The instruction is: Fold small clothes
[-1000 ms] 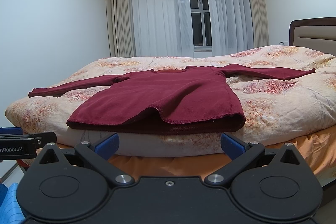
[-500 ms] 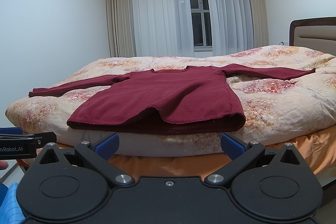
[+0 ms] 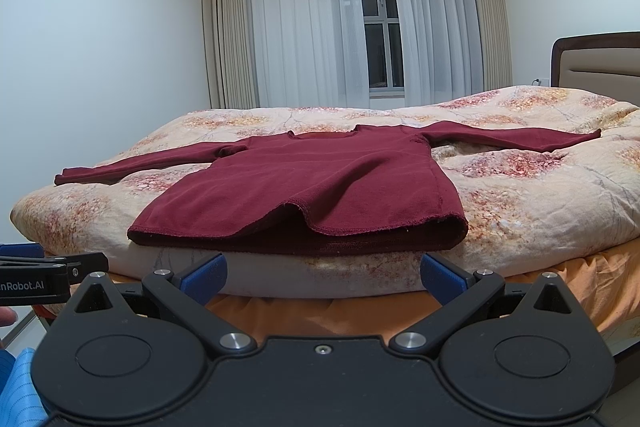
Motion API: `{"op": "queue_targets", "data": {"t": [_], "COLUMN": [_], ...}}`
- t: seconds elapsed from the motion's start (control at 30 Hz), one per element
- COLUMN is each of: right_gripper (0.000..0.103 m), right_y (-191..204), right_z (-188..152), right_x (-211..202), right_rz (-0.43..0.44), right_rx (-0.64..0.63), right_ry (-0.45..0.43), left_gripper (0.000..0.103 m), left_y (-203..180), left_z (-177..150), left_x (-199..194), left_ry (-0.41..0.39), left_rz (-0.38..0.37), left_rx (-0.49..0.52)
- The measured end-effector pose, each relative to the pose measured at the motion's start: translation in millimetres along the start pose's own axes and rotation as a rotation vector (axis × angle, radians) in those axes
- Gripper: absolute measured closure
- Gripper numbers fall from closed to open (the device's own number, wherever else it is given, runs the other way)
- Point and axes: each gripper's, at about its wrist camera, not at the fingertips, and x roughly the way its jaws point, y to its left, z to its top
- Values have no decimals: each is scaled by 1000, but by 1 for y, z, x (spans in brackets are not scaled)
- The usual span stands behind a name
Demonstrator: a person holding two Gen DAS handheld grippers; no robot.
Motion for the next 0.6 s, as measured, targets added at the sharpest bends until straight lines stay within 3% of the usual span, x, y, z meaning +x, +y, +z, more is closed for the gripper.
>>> {"op": "queue_targets", "data": {"t": [0.6], "right_gripper": [0], "right_y": [0], "right_z": [1], "right_x": [1], "right_rz": [0], "right_rx": [1], "right_ry": [1], "left_gripper": [0], "left_y": [1], "left_z": [-1], "left_x": [0], "left_ry": [1], "left_rz": [3], "left_rx": [3]}}
